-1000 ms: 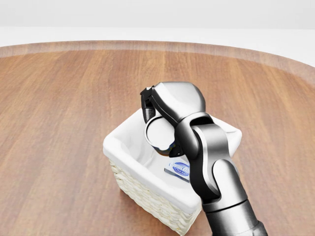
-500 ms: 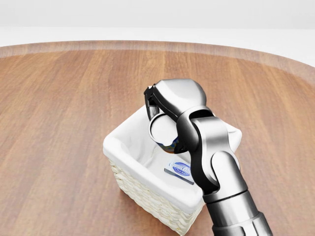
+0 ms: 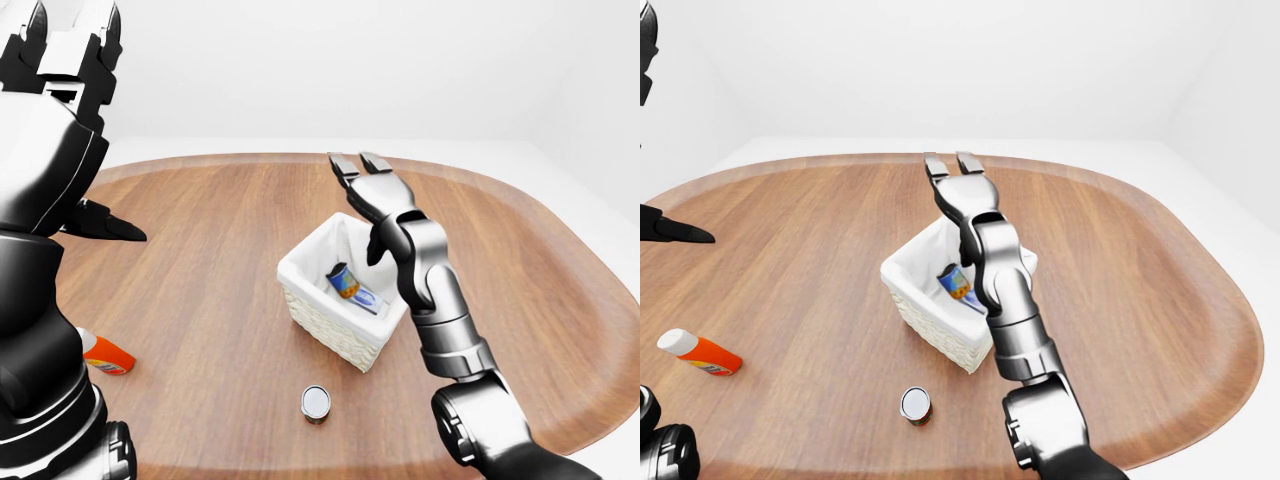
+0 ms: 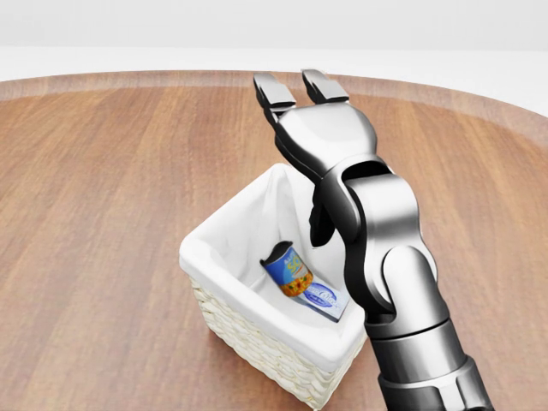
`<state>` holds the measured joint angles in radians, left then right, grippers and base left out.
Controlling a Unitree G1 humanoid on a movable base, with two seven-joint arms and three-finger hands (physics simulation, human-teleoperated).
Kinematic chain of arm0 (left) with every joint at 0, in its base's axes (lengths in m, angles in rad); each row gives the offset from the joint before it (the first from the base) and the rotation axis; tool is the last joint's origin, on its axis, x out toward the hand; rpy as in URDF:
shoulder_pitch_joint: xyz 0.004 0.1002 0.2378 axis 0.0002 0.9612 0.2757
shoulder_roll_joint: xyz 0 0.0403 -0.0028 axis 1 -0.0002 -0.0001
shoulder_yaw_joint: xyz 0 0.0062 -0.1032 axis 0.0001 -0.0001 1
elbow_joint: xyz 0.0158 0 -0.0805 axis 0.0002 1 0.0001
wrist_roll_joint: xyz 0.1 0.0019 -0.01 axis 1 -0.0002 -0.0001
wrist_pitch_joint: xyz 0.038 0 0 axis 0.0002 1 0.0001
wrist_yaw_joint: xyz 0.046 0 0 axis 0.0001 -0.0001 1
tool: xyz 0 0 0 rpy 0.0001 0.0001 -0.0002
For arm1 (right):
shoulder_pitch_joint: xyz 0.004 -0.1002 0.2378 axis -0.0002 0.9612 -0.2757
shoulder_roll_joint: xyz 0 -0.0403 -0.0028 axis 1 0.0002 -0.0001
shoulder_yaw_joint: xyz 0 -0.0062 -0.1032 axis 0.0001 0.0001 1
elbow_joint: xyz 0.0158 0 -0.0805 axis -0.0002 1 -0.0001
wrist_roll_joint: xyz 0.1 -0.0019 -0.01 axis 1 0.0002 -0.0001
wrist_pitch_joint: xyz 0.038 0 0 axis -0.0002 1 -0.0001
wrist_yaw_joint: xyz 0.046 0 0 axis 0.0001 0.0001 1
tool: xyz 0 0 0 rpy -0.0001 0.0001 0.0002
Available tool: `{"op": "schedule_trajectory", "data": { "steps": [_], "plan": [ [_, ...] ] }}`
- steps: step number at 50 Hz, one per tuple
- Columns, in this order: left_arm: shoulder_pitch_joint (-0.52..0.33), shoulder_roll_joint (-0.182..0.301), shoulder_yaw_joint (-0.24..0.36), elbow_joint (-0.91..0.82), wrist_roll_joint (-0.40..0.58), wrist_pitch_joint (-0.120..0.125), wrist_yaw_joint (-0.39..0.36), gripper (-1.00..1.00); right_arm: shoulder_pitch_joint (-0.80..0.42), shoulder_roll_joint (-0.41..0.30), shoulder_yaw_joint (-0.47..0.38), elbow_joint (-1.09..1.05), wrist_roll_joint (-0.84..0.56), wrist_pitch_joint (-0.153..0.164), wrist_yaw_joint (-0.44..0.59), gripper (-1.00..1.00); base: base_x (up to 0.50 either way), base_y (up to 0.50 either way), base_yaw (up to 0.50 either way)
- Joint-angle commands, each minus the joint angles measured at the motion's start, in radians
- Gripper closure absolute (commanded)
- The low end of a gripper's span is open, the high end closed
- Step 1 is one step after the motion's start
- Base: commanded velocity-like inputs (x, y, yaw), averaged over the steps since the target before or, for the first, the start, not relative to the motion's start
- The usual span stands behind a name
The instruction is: Pick up the alphabet soup and the cream cheese box, and put them in the basket.
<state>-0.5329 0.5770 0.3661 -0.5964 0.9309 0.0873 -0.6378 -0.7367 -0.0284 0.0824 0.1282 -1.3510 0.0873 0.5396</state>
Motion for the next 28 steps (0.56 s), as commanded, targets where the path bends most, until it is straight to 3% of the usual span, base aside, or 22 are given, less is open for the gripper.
{"op": "schedule_trajectory", "data": {
  "steps": [1, 7, 13, 21, 24, 28],
  "plan": [
    [-0.013, 0.008, 0.002, -0.011, -0.035, 0.000, 0.007, -1.00, -0.100, -0.037, -0.040, -0.032, -0.015, 0.000, 0.090, -1.00, 0.00, 0.00, 0.00],
    [-0.011, 0.007, 0.003, -0.009, -0.038, 0.000, 0.012, -1.00, -0.126, -0.045, -0.052, -0.058, -0.022, 0.000, 0.104, -1.00, 0.00, 0.00, 0.00],
    [-0.014, 0.011, 0.003, -0.012, -0.038, 0.000, 0.007, -1.00, -0.173, -0.052, -0.066, -0.056, 0.020, 0.000, 0.030, -1.00, 0.00, 0.00, 0.00],
    [-0.013, 0.008, 0.002, -0.006, -0.039, 0.000, 0.014, -1.00, -0.229, -0.064, -0.082, -0.049, 0.102, 0.000, -0.155, -1.00, 0.00, 0.00, 0.00],
    [-0.014, 0.010, 0.002, -0.006, -0.039, 0.000, 0.013, -1.00, -0.247, -0.067, -0.106, -0.049, 0.179, 0.000, -0.282, -1.00, 0.00, 0.00, 0.00],
    [-0.014, 0.010, 0.002, -0.005, -0.039, 0.000, 0.014, -1.00, -0.249, -0.085, -0.104, -0.059, 0.241, 0.000, -0.377, -1.00, 0.00, 0.00, 0.00]
  ]
}}
